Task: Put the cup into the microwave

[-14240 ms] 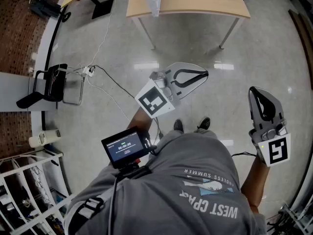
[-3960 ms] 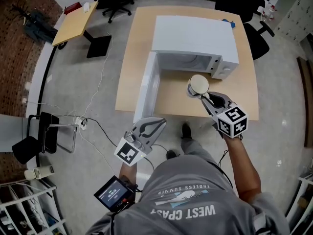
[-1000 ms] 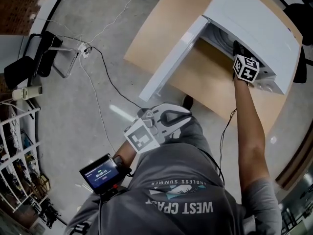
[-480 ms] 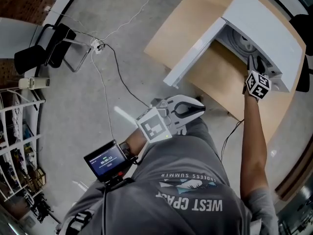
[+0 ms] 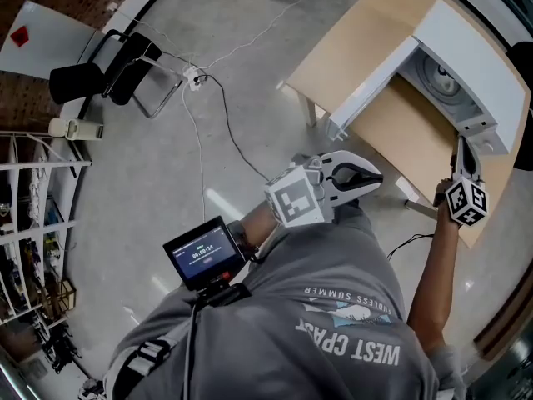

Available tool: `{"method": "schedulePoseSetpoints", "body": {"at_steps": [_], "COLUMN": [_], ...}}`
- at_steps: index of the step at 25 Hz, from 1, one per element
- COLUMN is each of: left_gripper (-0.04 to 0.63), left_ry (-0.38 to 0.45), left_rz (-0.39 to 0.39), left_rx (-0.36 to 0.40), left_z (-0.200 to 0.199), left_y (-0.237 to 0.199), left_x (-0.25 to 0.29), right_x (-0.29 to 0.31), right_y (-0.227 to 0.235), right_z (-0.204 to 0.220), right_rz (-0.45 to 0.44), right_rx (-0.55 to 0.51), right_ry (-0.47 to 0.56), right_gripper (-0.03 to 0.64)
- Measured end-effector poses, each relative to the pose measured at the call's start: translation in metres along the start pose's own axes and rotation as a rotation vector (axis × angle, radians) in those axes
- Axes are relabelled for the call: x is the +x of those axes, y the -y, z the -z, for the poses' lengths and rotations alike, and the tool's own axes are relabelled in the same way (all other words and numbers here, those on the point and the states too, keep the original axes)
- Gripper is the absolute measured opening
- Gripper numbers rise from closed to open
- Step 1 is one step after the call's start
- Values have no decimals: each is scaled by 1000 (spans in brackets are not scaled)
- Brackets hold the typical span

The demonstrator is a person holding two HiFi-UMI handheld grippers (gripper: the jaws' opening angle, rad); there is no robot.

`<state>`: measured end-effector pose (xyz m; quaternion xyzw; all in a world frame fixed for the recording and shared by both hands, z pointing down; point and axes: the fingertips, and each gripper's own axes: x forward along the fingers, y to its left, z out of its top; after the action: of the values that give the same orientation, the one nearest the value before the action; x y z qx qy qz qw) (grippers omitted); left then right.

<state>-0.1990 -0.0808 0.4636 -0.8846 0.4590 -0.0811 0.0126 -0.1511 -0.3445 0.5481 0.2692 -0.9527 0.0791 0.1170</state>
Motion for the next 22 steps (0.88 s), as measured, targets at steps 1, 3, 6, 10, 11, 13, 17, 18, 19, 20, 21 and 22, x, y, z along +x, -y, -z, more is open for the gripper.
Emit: {"method": "schedulePoseSetpoints", "body": {"at_steps": [1, 3, 6, 10, 11, 13, 17, 18, 19, 20, 21, 22], "left_gripper": [23, 23, 23, 23, 23, 23, 23, 23, 23, 23, 23, 23], "left_ry": [3, 14, 42, 71, 75, 78, 101, 107, 114, 121, 127, 132], "left_rz": [4, 13, 33, 76, 89, 118, 193, 211, 229, 246, 261, 273], "left_rx": [7, 21, 46, 87, 98, 122, 151, 154, 157, 159, 159, 157], "left_z": [4, -8, -55, -55, -44, -23, -55, -72, -90, -106, -119, -128], "left_y": [6, 17, 32, 55, 57, 61, 90, 103, 116, 129, 140, 150], "left_x": [-5, -21, -42, -45, -41, -30, -16, -14, -12, -9, -6, -2], "right_x": [-13, -47, -103, -151, -155, -163, -225, -248, -271, -294, -312, -328], "right_y": [-13, -45, -90, -126, -131, -135, -148, -151, -155, -159, -162, -164], "right_z": [1, -17, -73, -80, -71, -55, -87, -102, -117, -133, -147, -157], "right_rz": [-16, -49, -96, -163, -176, -190, -184, -180, -175, -169, -164, -161], "right_rx": [2, 2, 2, -11, -19, -33, -85, -98, -108, -118, -129, -140], "right_ry": [12, 32, 48, 72, 79, 101, 124, 125, 127, 131, 137, 141], "right_gripper": [20, 21, 21, 23, 21, 21, 21, 21, 21, 21, 21, 21]}}
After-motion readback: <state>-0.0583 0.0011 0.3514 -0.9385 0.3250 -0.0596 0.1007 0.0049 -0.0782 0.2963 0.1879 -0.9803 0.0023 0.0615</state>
